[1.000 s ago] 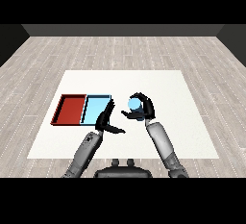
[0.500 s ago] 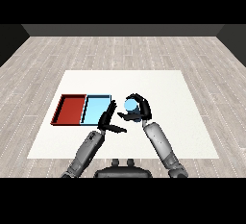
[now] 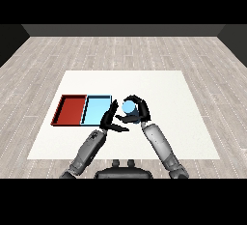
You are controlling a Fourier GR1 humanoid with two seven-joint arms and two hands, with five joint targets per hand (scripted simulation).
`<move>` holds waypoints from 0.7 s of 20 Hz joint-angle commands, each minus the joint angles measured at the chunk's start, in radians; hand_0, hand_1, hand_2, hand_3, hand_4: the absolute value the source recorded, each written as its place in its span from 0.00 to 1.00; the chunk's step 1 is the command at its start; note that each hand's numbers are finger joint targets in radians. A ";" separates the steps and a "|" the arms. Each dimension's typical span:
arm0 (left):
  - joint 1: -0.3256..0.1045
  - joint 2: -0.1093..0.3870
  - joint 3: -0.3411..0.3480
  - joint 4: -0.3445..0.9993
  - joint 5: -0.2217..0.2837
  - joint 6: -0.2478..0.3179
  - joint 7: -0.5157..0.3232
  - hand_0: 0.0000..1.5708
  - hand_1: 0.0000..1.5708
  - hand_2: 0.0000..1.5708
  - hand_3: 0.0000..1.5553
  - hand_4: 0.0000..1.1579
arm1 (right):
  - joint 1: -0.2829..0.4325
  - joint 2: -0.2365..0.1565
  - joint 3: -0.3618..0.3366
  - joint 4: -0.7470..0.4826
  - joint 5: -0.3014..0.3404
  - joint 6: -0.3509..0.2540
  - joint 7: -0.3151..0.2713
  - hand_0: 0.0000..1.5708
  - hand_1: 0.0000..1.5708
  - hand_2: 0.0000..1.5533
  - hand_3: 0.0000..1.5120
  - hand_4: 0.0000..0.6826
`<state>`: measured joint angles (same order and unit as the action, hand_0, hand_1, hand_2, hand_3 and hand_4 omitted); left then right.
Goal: Pick the blue can and put it in the blue box
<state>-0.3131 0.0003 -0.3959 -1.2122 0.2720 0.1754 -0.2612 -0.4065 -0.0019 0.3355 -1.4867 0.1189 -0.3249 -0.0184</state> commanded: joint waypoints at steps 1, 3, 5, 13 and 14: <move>-0.050 0.000 -0.022 0.064 0.041 0.021 -0.034 0.00 0.00 0.00 0.00 0.00 | -0.056 0.002 0.018 0.002 -0.013 -0.015 0.023 0.95 0.95 0.94 0.93 0.89; 0.039 0.000 -0.033 -0.070 -0.005 0.023 0.016 0.00 0.00 0.00 0.00 0.00 | -0.026 0.002 0.028 0.107 -0.051 -0.031 -0.103 0.93 0.93 0.94 0.93 0.91; 0.018 0.000 -0.041 0.029 0.021 0.014 -0.066 0.00 0.00 0.00 0.00 0.00 | -0.087 0.002 0.053 0.121 -0.074 -0.071 -0.051 0.93 0.93 0.94 0.93 0.89; -0.122 0.000 -0.087 0.171 0.129 0.040 -0.132 0.00 0.00 0.00 0.00 0.00 | -0.106 0.002 0.110 0.051 -0.167 -0.179 0.005 0.92 0.92 0.93 0.91 0.87; -0.132 0.000 -0.035 0.098 0.078 0.027 -0.046 0.00 0.00 0.00 0.00 0.00 | -0.039 0.002 0.143 0.034 -0.170 -0.160 -0.049 0.93 0.93 0.94 0.92 0.86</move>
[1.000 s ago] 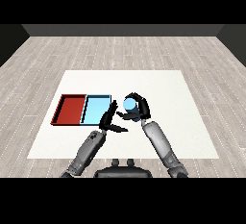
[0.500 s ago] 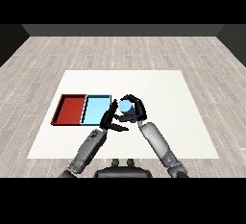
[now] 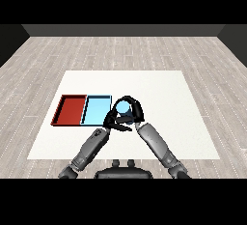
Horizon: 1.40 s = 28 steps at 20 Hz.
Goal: Pick the blue can and put it in the blue box
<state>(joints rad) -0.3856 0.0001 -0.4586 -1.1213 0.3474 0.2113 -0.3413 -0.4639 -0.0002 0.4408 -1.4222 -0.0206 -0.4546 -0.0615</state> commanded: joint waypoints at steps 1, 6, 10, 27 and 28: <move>0.001 0.000 -0.053 0.049 0.037 0.012 -0.080 0.00 0.00 0.00 0.00 0.00 | 0.005 0.000 0.026 -0.025 -0.044 -0.037 -0.020 0.93 0.93 0.94 0.92 0.87; -0.056 0.000 -0.045 0.043 0.055 0.052 -0.014 0.00 0.00 0.00 0.00 0.17 | -0.010 0.000 0.019 0.005 -0.094 -0.006 -0.022 0.93 0.93 0.94 0.92 0.87; -0.090 0.000 -0.157 0.033 0.101 0.183 0.055 0.00 0.00 0.00 0.00 0.44 | -0.053 0.000 0.159 0.053 -0.212 -0.163 -0.097 0.94 0.94 0.95 0.92 0.87; -0.147 0.000 -0.136 0.163 0.332 0.161 -0.233 1.00 1.00 1.00 0.97 0.95 | -0.010 0.000 0.076 0.004 -0.283 -0.035 -0.127 0.88 0.88 0.91 0.91 0.77; -0.074 0.009 -0.108 0.149 0.277 0.127 -0.262 1.00 1.00 1.00 0.98 0.95 | 0.092 0.000 0.066 -0.098 -0.235 -0.011 -0.093 0.82 0.82 0.87 0.85 0.69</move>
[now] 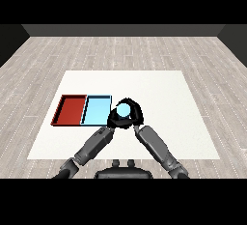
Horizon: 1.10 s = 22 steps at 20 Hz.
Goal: Pick the blue can and put it in the blue box
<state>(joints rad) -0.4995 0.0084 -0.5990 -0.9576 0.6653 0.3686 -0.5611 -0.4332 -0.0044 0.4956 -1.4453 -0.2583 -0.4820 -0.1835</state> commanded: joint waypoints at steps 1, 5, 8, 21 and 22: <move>-0.011 -0.008 0.017 0.059 0.030 -0.015 -0.086 1.00 1.00 1.00 0.99 0.91 | 0.005 0.004 0.014 0.033 -0.065 0.040 -0.040 0.74 0.74 0.80 0.73 0.58; -0.021 -0.008 -0.012 0.021 0.022 0.029 -0.084 1.00 1.00 1.00 0.99 0.97 | 0.003 -0.003 -0.008 0.012 0.068 0.081 0.060 0.00 0.00 0.00 0.00 0.00; -0.052 -0.008 -0.003 -0.012 0.022 0.055 -0.037 1.00 1.00 1.00 0.99 0.97 | 0.008 0.004 -0.018 0.010 0.080 0.093 0.062 0.00 0.00 0.00 0.00 0.00; -0.001 -0.008 0.066 0.072 -0.073 0.061 -0.097 1.00 1.00 1.00 0.99 1.00 | 0.150 -0.054 -0.180 -0.125 -0.006 0.203 -0.057 0.00 0.00 0.00 0.00 0.00; -0.054 0.007 0.072 0.031 -0.073 0.091 -0.015 1.00 1.00 1.00 0.99 0.99 | 0.179 -0.085 -0.210 -0.189 -0.041 0.226 -0.060 0.00 0.00 0.00 0.00 0.00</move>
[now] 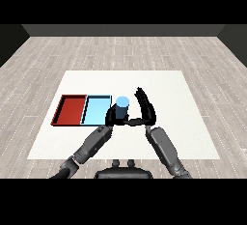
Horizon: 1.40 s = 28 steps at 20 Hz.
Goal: Pick the blue can and put it in the blue box
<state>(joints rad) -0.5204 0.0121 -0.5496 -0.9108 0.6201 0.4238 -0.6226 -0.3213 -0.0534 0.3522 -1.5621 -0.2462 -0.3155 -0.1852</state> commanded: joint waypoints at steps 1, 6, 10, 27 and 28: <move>-0.022 0.041 0.046 0.039 -0.029 -0.029 -0.003 1.00 1.00 1.00 0.99 0.99 | 0.074 0.002 -0.083 -0.058 -0.076 0.037 -0.061 0.00 0.00 0.00 0.00 0.00; -0.066 0.129 0.066 -0.006 -0.077 0.055 0.091 1.00 1.00 1.00 0.98 0.99 | 0.129 -0.044 -0.214 -0.132 -0.171 0.057 -0.042 0.00 0.00 0.00 0.00 0.00; -0.086 0.216 0.157 0.076 -0.074 -0.008 0.099 1.00 1.00 1.00 0.98 1.00 | 0.195 -0.041 -0.225 -0.143 -0.180 0.076 -0.067 0.00 0.00 0.00 0.00 0.00; -0.253 0.200 0.027 0.665 -0.295 0.119 0.597 0.47 0.47 0.44 0.31 0.79 | 0.218 -0.019 -0.265 -0.008 -0.214 0.154 -0.136 0.00 0.00 0.00 0.00 0.00; -0.239 0.187 0.010 0.686 -0.308 0.098 0.621 0.61 0.61 0.54 0.29 0.76 | 0.243 -0.043 -0.298 -0.031 -0.242 0.180 -0.142 0.00 0.00 0.00 0.00 0.00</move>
<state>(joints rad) -0.7464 0.2432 -0.5124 -0.3621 0.3426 0.5380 -0.0940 -0.1055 -0.0808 0.0814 -1.5993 -0.4626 -0.1690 -0.3142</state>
